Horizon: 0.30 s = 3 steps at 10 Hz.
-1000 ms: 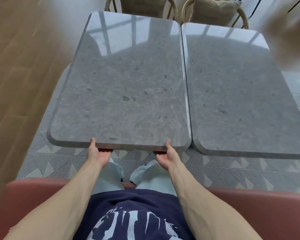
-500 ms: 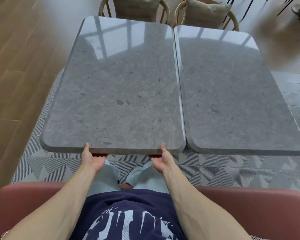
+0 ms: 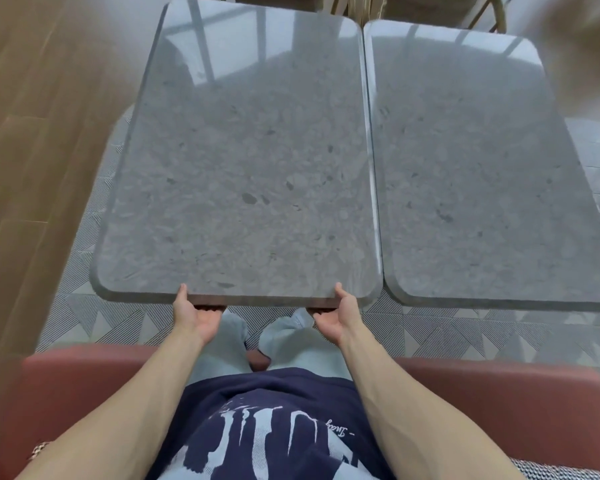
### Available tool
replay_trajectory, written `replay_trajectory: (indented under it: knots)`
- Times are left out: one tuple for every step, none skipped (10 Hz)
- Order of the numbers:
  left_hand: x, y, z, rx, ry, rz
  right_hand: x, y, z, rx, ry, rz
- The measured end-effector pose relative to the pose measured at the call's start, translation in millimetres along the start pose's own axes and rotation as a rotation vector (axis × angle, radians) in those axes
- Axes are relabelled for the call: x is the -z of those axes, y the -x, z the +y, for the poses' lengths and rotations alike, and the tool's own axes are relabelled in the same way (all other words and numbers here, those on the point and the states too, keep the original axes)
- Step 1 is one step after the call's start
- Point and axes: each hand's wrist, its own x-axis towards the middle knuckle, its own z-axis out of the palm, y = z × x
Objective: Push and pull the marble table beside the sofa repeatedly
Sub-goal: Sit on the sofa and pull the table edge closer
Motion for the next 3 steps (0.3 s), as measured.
replay_trajectory:
  knots:
    - [0, -2, 3, 0.013, -0.301, 0.08, -1, 4, -3, -0.014, 0.189, 0.068]
    - [7, 3, 25, -0.246, -1.209, 0.39, -2, 10, -22, -0.1, 0.77, 0.183]
    - [1, -10, 60, -0.464, -1.447, 0.385, -32, 15, -46, -0.175, 1.056, 0.156]
